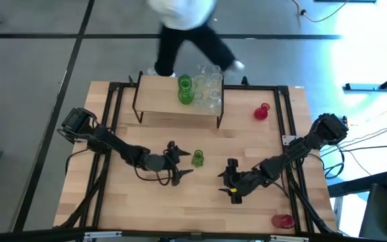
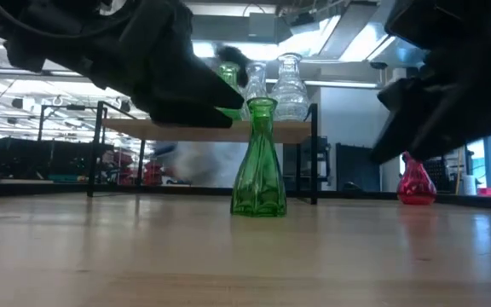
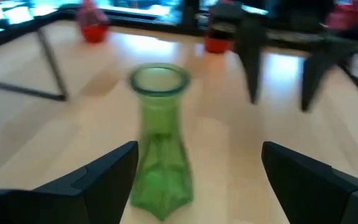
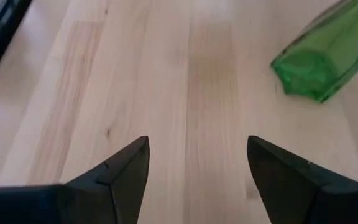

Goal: Sort vases onto shelf
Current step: Put the green vase aligned with the other green vases on the shelf

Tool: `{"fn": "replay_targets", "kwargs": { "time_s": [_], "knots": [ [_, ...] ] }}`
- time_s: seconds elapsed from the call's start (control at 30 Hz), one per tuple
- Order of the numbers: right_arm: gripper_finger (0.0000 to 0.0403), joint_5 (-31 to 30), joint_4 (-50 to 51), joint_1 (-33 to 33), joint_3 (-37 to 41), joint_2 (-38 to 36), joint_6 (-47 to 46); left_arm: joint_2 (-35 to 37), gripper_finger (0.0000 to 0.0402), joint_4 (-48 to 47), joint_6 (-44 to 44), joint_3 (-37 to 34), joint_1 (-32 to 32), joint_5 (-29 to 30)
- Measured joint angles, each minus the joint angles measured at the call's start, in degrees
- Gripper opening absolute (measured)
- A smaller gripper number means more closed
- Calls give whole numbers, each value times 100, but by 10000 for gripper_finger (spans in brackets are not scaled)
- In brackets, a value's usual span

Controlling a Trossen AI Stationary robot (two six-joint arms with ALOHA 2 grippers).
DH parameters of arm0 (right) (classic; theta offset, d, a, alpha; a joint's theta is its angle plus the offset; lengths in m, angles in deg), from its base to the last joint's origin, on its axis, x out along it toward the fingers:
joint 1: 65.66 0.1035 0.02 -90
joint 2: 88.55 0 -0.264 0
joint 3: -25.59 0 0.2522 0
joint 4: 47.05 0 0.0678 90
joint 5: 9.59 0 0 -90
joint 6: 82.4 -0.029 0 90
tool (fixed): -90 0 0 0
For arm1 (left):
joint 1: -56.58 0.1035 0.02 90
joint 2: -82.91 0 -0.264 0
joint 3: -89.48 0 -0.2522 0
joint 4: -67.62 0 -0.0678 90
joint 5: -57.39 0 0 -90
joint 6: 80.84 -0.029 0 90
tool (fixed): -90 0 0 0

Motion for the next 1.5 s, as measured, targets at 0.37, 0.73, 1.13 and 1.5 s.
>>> {"fn": "replay_targets", "kwargs": {
  "time_s": [0.37,0.73,1.13,1.5],
  "knots": [
    [253,4,-382,66,175,2,88,-639,327,975,-161,120,64,602],
    [253,-3,-542,63,173,7,135,-1043,273,1798,-174,118,327,697],
    [253,-42,-509,63,168,7,153,-1605,239,1781,-746,712,364,572],
    [253,1,-495,63,168,9,135,-1606,196,1612,-786,778,160,1186]
  ]
}}
